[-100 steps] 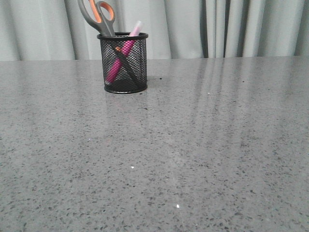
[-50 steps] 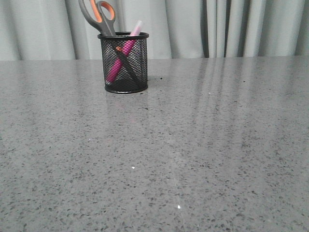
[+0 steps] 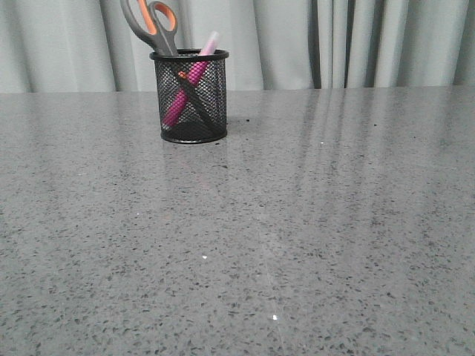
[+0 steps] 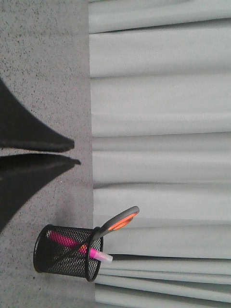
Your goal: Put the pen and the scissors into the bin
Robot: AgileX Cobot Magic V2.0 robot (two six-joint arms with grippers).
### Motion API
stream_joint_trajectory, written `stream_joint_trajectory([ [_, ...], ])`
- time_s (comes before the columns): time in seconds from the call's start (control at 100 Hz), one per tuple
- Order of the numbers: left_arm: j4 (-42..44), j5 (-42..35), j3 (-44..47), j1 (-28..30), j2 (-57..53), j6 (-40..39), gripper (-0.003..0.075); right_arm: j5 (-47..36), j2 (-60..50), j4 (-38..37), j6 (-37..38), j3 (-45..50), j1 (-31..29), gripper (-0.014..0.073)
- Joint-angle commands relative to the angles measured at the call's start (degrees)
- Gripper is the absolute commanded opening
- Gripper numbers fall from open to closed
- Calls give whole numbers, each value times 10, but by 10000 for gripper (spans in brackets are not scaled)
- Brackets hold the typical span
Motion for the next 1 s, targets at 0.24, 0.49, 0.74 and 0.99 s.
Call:
stream_joint_trajectory([
  [0.24,-14,-15,-14,1,3,-2,-19,-39,2,-2,-6,-15,-4,-69],
  [0.49,244,-35,-15,1,3,-221,-19,-39,2,-2,-6,-15,-4,-69],
  [0.74,804,-64,1,-1,3,-785,-19,-39,2,-2,-6,-15,-4,-69],
  [0.99,857,-124,70,-16,-12,-839,-19,-39,2,-2,-6,-15,-4,-69],
])
